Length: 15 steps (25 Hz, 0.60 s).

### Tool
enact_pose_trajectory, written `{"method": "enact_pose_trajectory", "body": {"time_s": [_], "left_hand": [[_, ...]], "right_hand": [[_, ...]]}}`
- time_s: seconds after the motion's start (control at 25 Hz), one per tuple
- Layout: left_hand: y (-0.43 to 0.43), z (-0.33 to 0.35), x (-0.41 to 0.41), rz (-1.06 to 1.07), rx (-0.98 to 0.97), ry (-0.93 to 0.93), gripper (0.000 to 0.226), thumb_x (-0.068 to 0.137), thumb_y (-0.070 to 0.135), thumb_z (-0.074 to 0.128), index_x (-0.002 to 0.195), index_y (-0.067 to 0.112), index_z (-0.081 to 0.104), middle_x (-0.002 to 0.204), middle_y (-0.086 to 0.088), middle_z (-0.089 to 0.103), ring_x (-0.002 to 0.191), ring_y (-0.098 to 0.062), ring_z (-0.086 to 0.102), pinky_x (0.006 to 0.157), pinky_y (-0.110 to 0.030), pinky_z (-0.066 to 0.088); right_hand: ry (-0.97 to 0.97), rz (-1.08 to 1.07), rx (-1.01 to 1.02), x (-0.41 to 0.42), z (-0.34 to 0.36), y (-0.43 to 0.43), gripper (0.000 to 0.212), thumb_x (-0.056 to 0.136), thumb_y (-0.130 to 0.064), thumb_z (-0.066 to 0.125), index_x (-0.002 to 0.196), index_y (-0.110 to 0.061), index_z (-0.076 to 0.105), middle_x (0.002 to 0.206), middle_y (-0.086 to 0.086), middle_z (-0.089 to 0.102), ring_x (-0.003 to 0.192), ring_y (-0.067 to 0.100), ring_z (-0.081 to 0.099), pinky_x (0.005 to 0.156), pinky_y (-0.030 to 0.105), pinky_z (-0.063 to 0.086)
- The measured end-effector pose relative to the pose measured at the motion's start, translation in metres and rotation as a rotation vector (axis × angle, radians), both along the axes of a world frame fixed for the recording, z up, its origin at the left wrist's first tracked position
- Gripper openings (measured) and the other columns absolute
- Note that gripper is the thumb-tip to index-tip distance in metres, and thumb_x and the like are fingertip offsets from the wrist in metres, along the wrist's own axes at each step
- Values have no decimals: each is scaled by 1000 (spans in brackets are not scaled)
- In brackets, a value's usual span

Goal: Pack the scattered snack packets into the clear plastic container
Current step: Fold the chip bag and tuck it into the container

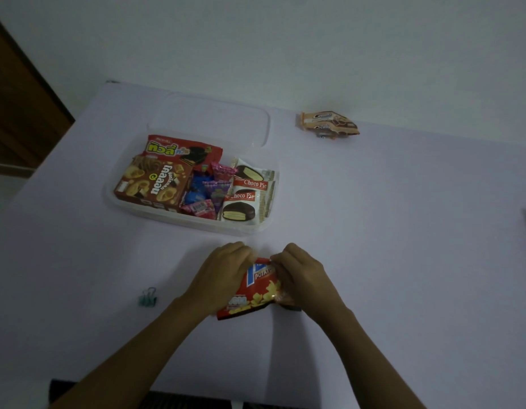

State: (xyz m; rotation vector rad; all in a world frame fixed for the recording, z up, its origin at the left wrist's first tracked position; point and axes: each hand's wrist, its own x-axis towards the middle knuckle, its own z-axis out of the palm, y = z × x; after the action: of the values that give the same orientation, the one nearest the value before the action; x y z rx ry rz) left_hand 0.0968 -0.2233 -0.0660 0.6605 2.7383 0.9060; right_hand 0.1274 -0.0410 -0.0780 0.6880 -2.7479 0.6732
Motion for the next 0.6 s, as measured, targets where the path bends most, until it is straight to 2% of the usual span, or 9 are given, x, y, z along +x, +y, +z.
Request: {"method": "enact_pose_trajectory", "body": {"time_s": [0.08,0.24,0.32,0.4,0.44,0.48,0.52,0.6], "left_hand": [[0,7,-4,129,23,-126,36,91,41,45,89,10,62,91,-7,68,66,-1,56,67,-5,41],[-3,5,-9,125,-28,-246,26,93,31,48,92,12,65,96,-4,69,63,2,53,60,-4,38],[-2,4,-12,119,-48,-242,26,91,31,53,96,10,67,102,-6,70,72,-4,60,66,-8,44],[0,4,-11,111,-130,-201,31,87,34,59,105,11,65,109,-7,68,91,-14,65,80,-16,46],[0,5,-8,92,-190,-153,38,82,38,64,109,11,64,111,-6,66,97,-15,64,84,-18,45],[-1,7,-5,47,-239,-65,47,73,43,72,108,12,65,108,-4,67,96,-15,64,86,-20,47],[-5,8,-2,5,-277,12,54,60,47,81,100,12,69,97,-2,70,87,-14,67,81,-22,53],[-17,14,2,-23,-270,103,61,31,53,89,75,14,72,69,0,71,58,-11,68,56,-23,58]], "right_hand": [[46,9,8,2,-5,0,55,62,-36,84,100,-13,52,83,8,65,70,17,64,63,24,54],[108,16,23,8,-8,-6,57,62,-38,83,101,-14,49,83,8,65,70,17,63,62,25,55],[149,0,-4,10,-9,-9,46,72,-39,74,100,-13,49,81,8,64,69,17,61,60,24,53],[198,-23,-19,11,-8,-12,35,84,-43,56,99,-12,49,79,8,62,70,16,56,58,24,50],[207,-26,-11,12,-8,-13,35,86,-44,54,100,-12,49,79,8,62,71,15,54,59,23,49],[209,-26,3,12,-8,-14,36,83,-42,60,100,-12,49,80,8,63,72,14,53,60,22,48],[206,-26,10,12,-8,-16,42,76,-40,70,101,-12,49,80,8,63,72,14,54,62,22,48],[186,-23,-17,9,-6,-21,51,69,-40,77,103,-13,50,84,6,61,74,13,55,65,20,48]]}}
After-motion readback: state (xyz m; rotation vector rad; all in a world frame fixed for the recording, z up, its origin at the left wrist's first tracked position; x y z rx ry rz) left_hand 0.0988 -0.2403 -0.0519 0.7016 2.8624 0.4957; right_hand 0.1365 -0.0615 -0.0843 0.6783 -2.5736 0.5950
